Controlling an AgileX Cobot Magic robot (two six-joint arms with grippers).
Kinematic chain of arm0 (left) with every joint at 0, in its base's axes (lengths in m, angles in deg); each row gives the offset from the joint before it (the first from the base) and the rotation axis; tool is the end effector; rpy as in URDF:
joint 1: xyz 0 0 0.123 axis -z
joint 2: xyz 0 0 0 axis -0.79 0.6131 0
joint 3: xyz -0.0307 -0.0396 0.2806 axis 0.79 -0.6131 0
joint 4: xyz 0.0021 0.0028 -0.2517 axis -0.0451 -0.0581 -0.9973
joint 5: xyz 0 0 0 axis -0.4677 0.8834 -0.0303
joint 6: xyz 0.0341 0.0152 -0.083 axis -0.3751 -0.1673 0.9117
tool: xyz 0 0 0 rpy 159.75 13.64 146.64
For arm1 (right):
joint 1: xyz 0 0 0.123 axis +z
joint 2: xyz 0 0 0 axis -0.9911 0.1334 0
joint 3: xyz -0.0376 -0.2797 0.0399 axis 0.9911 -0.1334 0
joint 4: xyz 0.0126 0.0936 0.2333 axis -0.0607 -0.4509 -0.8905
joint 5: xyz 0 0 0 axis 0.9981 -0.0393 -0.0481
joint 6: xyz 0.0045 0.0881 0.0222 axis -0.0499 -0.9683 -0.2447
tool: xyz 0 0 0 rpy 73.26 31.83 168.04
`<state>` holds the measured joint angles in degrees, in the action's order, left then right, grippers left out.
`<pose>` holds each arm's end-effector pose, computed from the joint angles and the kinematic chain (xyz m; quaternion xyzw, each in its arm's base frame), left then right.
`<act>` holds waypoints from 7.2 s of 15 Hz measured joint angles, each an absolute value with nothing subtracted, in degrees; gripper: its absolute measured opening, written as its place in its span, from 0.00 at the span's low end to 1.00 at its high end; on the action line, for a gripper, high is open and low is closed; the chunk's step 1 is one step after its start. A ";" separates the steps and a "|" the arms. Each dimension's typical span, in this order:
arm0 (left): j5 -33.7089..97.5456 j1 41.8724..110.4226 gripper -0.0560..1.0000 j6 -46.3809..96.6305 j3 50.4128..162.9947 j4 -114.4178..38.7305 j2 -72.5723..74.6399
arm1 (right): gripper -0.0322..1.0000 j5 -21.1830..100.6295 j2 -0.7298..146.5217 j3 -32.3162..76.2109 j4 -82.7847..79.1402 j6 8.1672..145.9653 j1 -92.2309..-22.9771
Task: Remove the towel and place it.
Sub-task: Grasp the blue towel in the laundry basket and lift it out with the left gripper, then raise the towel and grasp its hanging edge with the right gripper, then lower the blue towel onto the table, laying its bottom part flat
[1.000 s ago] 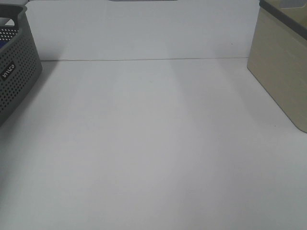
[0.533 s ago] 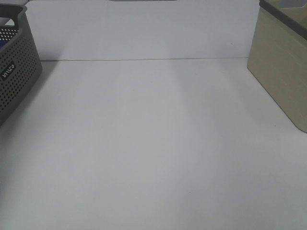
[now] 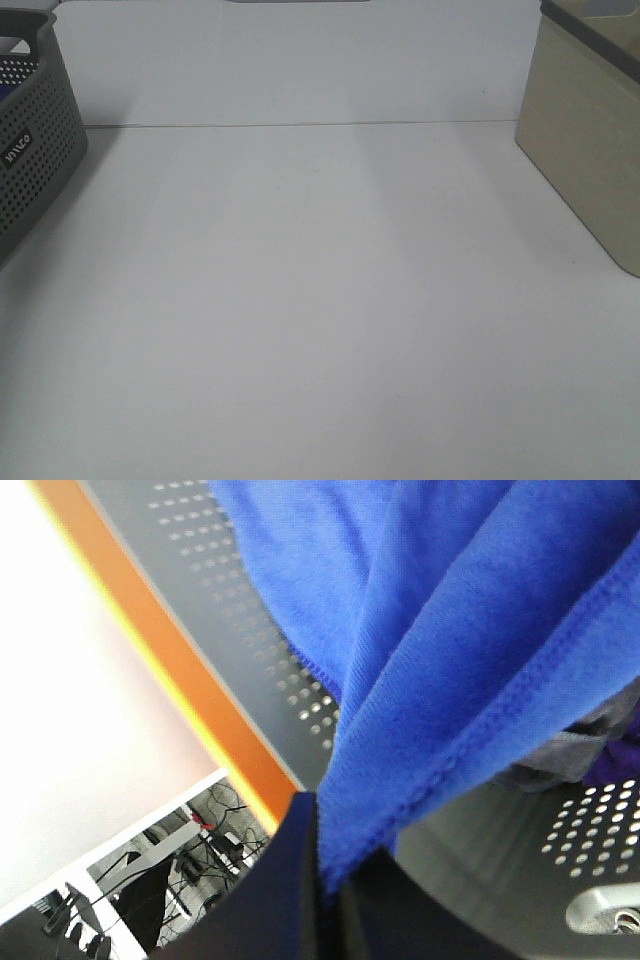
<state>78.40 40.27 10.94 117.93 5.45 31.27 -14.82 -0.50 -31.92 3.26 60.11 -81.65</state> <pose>0.3879 0.1175 0.3097 0.3873 0.8504 0.3378 0.1130 -0.0035 0.0040 0.2619 -0.0514 0.8737 0.0025 0.4838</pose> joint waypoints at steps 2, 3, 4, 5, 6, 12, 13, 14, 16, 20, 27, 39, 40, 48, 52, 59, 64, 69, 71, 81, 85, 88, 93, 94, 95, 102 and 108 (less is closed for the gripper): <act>78.63 40.27 0.05 11.00 117.93 4.42 27.94 | 0.78 -14.82 -0.50 -31.92 3.26 60.11 -81.65; 78.68 40.27 0.05 11.00 117.93 3.39 26.57 | 0.78 -14.82 -0.50 -31.92 3.26 60.11 -81.65; 78.68 40.27 0.05 11.00 117.93 1.95 25.08 | 0.78 -14.82 -0.50 -31.92 3.26 60.11 -81.65; 78.91 40.38 0.05 11.00 117.93 0.23 23.76 | 0.78 -14.82 -0.50 -31.92 3.26 60.11 -81.65; 79.37 40.50 0.05 11.00 117.93 -1.94 22.39 | 0.78 -14.82 -0.50 -31.92 3.26 60.11 -81.65; 80.98 43.76 0.05 11.00 117.93 -8.13 14.36 | 0.78 -14.82 -0.50 -31.92 3.26 60.11 -81.65; 80.92 44.85 0.05 11.00 117.93 -8.13 12.76 | 0.78 -14.82 -0.50 -31.92 3.26 60.11 -81.65; 80.86 45.88 0.05 11.00 117.93 -8.13 11.33 | 0.78 -14.82 -0.50 -31.92 3.26 60.11 -81.65; 80.00 49.03 0.05 11.00 118.50 -8.07 7.66 | 0.78 -14.31 -0.16 -31.63 0.80 61.82 -81.65; 79.72 55.74 0.05 11.11 123.95 -7.50 7.03 | 0.78 -7.60 8.95 -30.94 -14.50 73.28 -81.65; 80.29 69.95 0.05 12.72 125.95 -7.44 7.20 | 0.78 2.14 29.35 -30.94 -39.76 93.05 -81.65; 70.20 87.76 0.05 18.56 126.98 -6.47 15.17 | 0.78 -6.23 68.94 -30.43 -92.42 160.20 -81.65; 70.03 88.91 0.05 18.68 127.33 -6.47 15.85 | 0.78 -7.26 71.35 -29.34 -92.65 161.98 -81.65; 68.77 91.09 0.05 19.42 127.67 -8.07 16.77 | 0.78 0.13 90.14 -11.23 -93.45 163.64 -67.61; 68.77 91.09 0.05 19.88 127.67 -8.13 16.77 | 0.78 3.57 97.65 -5.56 -93.45 163.64 -61.88; 68.77 91.09 0.05 22.17 127.67 -8.19 16.77 | 0.78 5.75 109.16 6.30 -93.45 161.86 -57.87; 68.77 91.09 0.05 22.23 127.67 -8.19 16.77 | 0.69 5.80 109.68 7.05 -92.30 158.54 -57.87; 68.77 91.09 0.05 22.40 127.67 -8.19 16.77 | 0.44 5.12 109.68 7.05 -88.29 155.90 -57.87; 68.77 91.09 0.05 22.40 127.67 -8.19 16.77 | 0.26 4.54 109.68 7.05 -87.89 155.33 -57.87; 68.94 91.09 0.05 30.65 127.67 -8.19 16.77 | 0.05 9.13 104.35 7.10 -66.06 124.33 -57.87; 68.49 91.09 0.05 32.48 127.67 -8.19 16.77 | 0.05 10.90 96.45 9.57 -40.11 100.50 -57.87; 67.23 91.09 0.05 32.66 127.67 -8.19 16.77 | 0.05 2.14 90.54 20.97 -4.13 72.42 -57.87; 64.99 91.09 0.05 32.66 127.67 -8.07 16.77 | 0.05 -11.27 89.28 37.64 15.12 62.68 -57.87; 63.04 91.09 0.05 32.66 127.67 -7.90 16.77 | 0.05 -12.36 89.00 40.62 16.21 62.57 -57.87; 60.64 91.09 0.05 32.66 127.67 -7.04 16.77 | 0.05 -12.59 88.88 43.09 16.79 62.57 -57.87; 44.77 86.68 0.05 32.66 127.67 -4.29 16.77 | 0.05 -11.56 88.88 47.15 24.01 62.23 -57.87; 32.73 81.69 0.05 32.66 127.67 -4.23 16.77 | 0.05 4.89 88.88 47.67 30.77 59.93 -57.87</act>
<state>32.73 81.69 32.66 127.67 -4.23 16.77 4.89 88.88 47.67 30.77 59.93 -57.87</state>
